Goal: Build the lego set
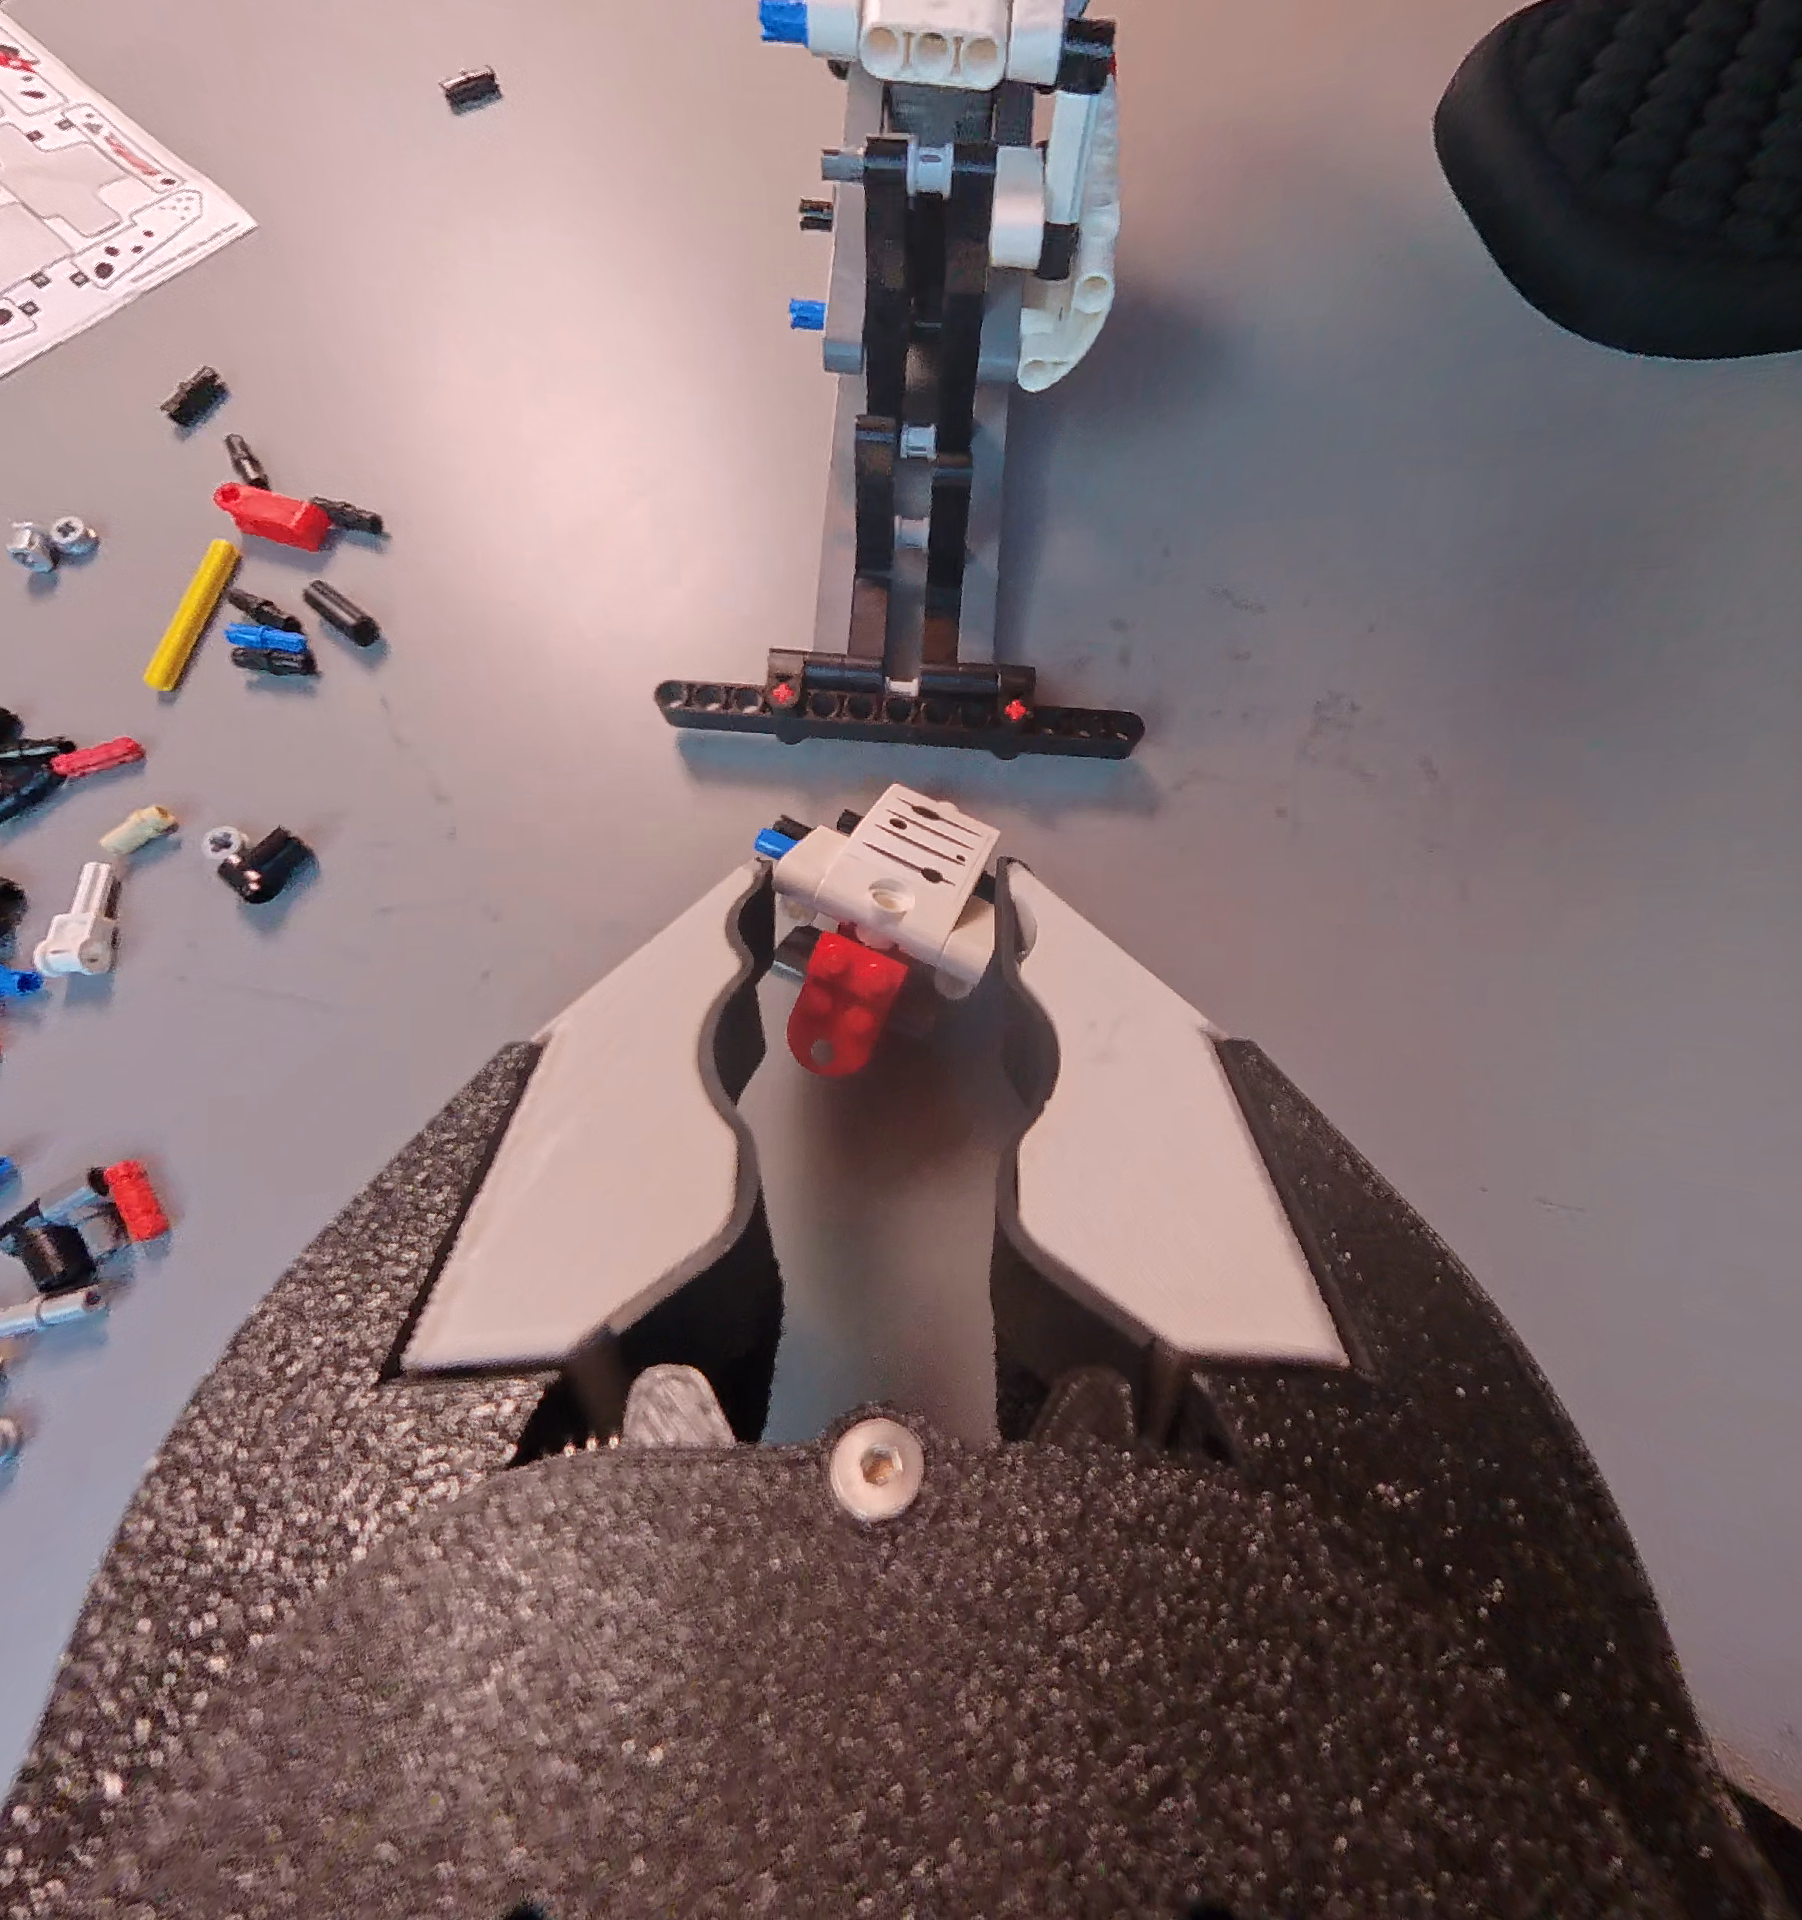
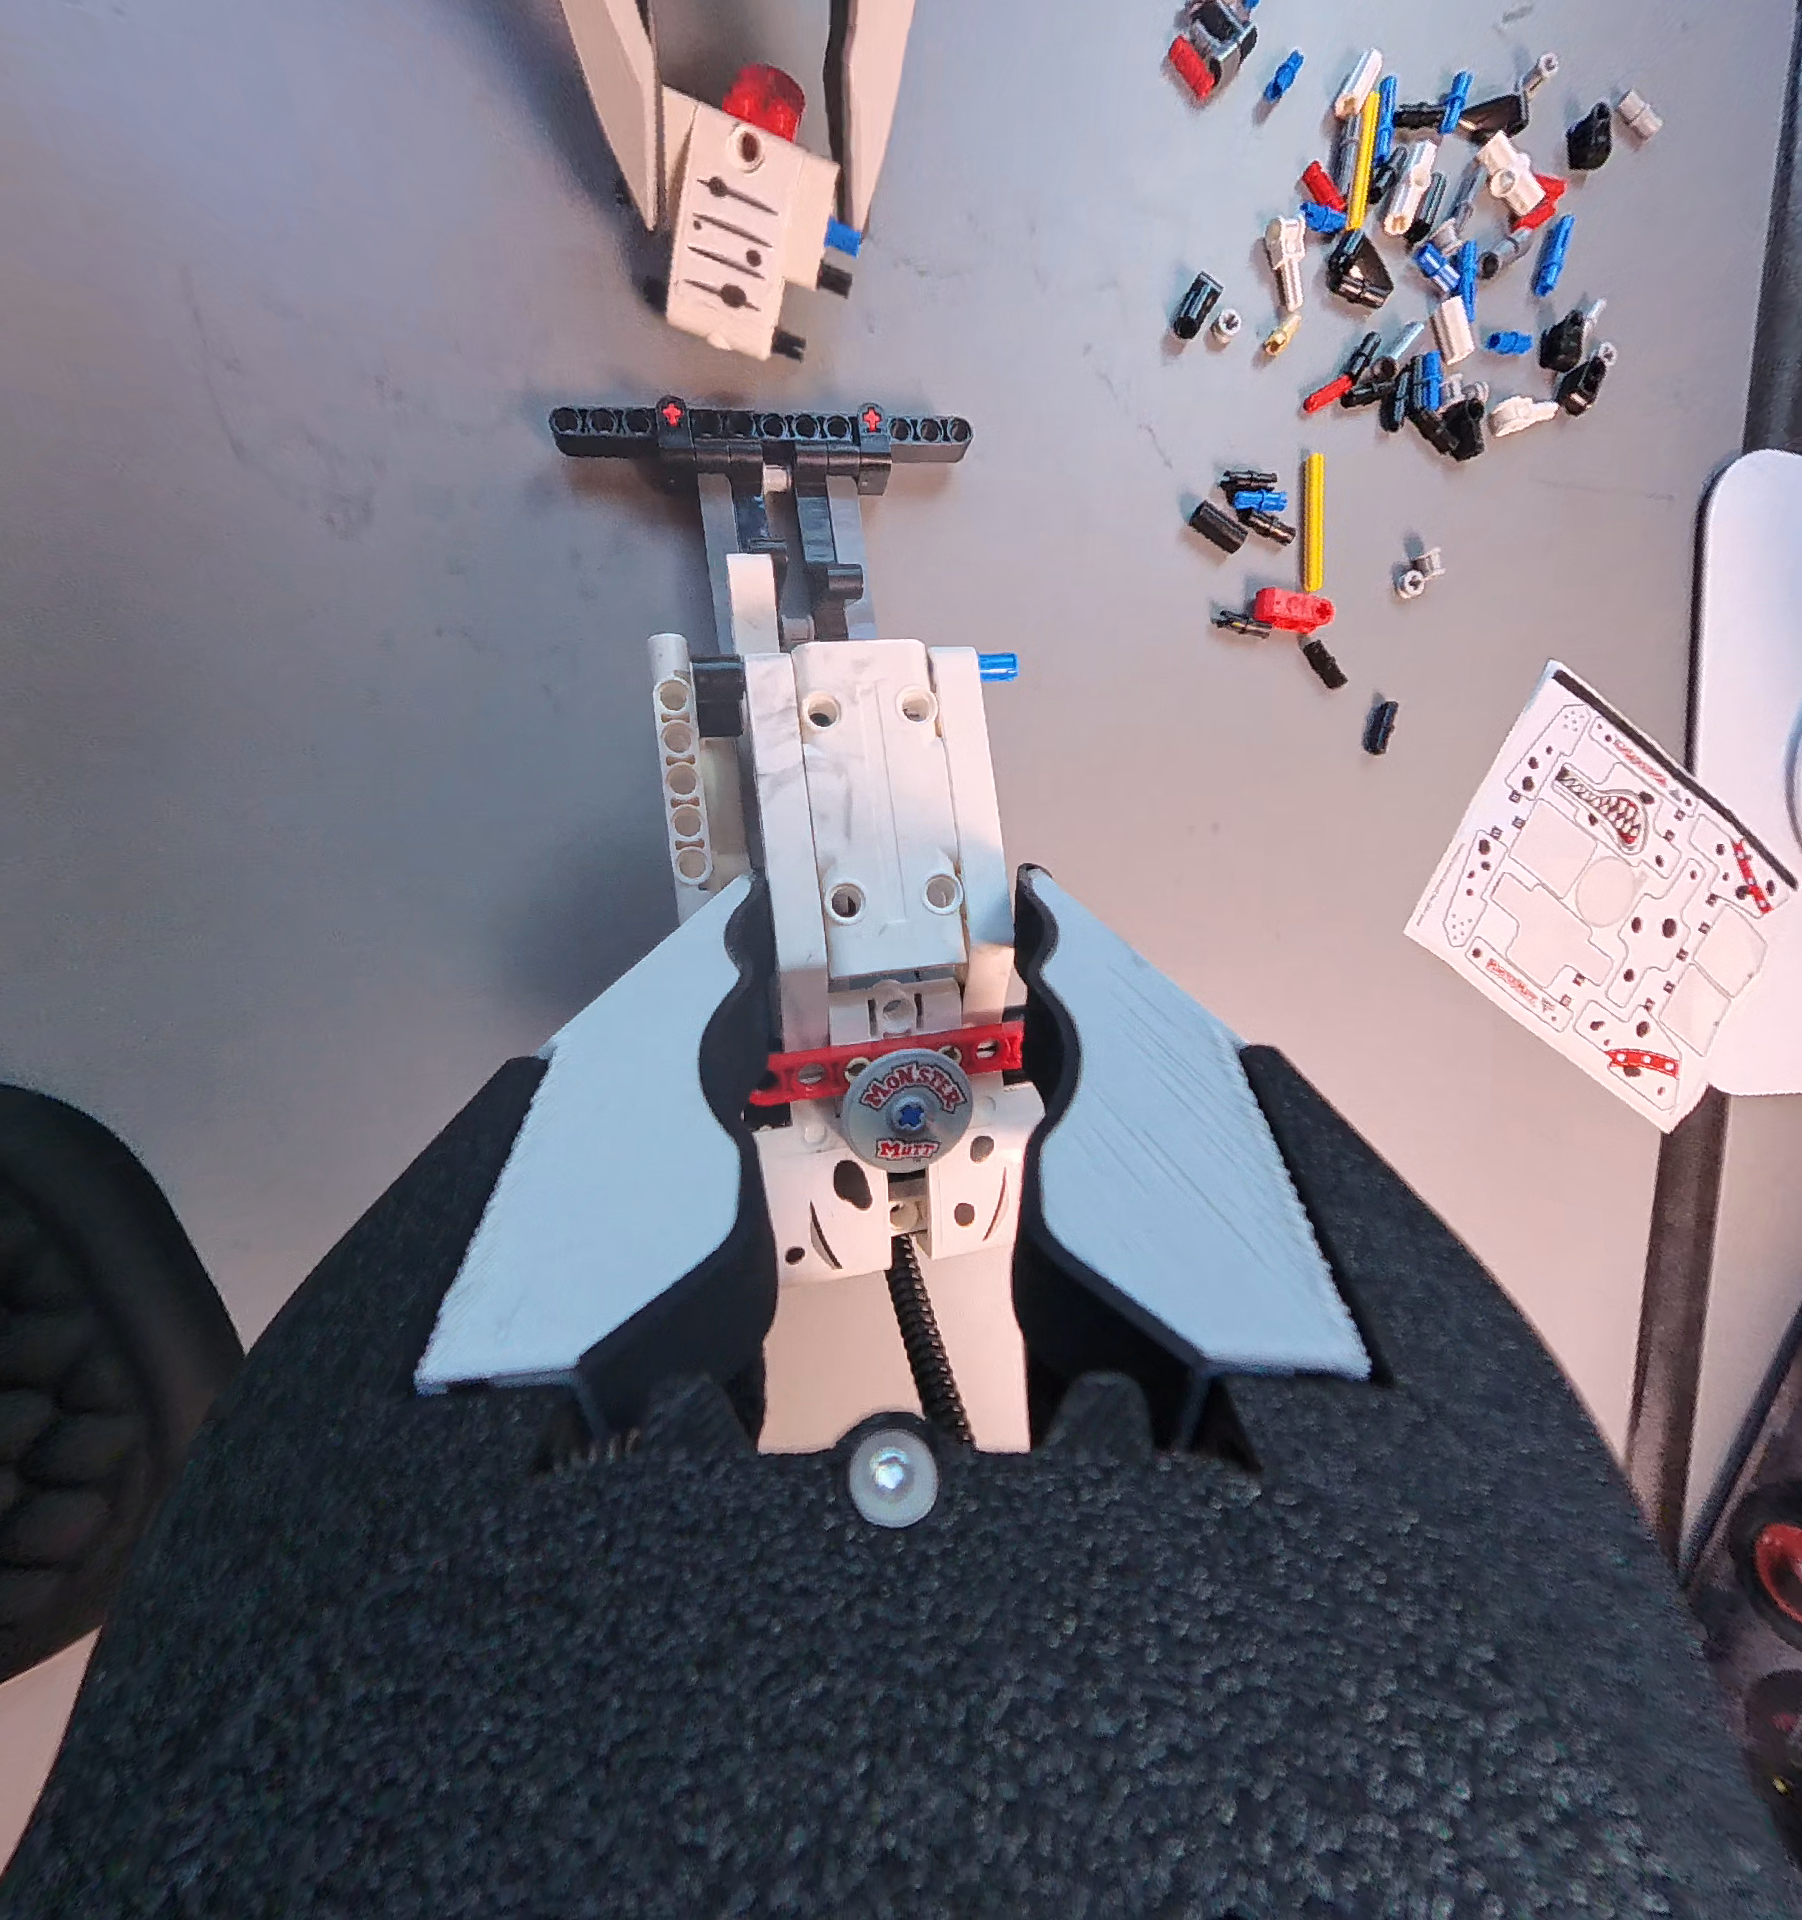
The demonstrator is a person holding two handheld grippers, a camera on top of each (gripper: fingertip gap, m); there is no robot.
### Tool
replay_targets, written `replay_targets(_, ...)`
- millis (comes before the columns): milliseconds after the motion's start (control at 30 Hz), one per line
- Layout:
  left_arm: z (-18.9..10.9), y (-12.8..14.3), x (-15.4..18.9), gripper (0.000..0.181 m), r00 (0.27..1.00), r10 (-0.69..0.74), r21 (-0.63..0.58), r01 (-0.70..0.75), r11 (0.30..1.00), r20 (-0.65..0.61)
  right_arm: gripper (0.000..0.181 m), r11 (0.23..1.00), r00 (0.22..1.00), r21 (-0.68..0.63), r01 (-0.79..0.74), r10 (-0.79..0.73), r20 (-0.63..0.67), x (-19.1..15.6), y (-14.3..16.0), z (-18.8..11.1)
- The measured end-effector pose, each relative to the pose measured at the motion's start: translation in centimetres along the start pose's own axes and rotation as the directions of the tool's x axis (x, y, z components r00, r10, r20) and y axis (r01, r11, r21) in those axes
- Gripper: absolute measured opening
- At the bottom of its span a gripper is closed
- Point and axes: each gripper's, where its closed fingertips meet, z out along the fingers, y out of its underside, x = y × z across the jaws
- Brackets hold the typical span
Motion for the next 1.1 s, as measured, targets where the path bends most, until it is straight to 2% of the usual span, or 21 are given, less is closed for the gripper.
replay_targets(300, -0.6, 0.5, -1.0, 0.042, 0.999, -0.041, 0.012, 0.041, 0.999, 0.018, 0.047, 1.000, 0.999, 0.014, -0.019, 0.019, -0.040, 0.1, -1.0, -0.1)
replay_targets(500, -1.2, 0.3, -0.8, 0.055, 0.998, -0.055, 0.026, 0.055, 0.998, -0.004, 0.047, 0.999, 0.995, 0.032, -0.044, 0.046, -0.090, -0.2, -1.4, -1.5)
replay_targets(600, -1.3, 0.1, -0.7, 0.056, 0.999, -0.039, 0.029, 0.039, 0.999, 0.007, 0.044, 0.999, 0.993, 0.011, -0.045, 0.046, -0.110, -0.1, -1.3, -1.1)
replay_targets(700, -1.1, -0.1, -0.5, 0.056, 0.999, -0.031, 0.028, 0.031, 0.999, 0.006, 0.041, 1.000, 0.993, 0.009, -0.012, 0.013, -0.114, 0.1, -1.3, -0.8)
replay_targets(867, -1.5, -0.3, 0.0, 0.053, 1.000, -0.013, 0.030, 0.014, 0.999, -0.009, 0.040, 0.994, 0.994, 0.035, 0.106, -0.105, -0.036, -0.4, -1.0, -1.1)
replay_targets(1100, -1.7, -0.9, 0.2, 0.053, 1.000, -0.007, 0.046, 0.008, 0.999, -0.016, 0.040, 0.978, 0.979, -0.039, 0.205, -0.205, 0.004, -0.2, -0.5, -1.3)
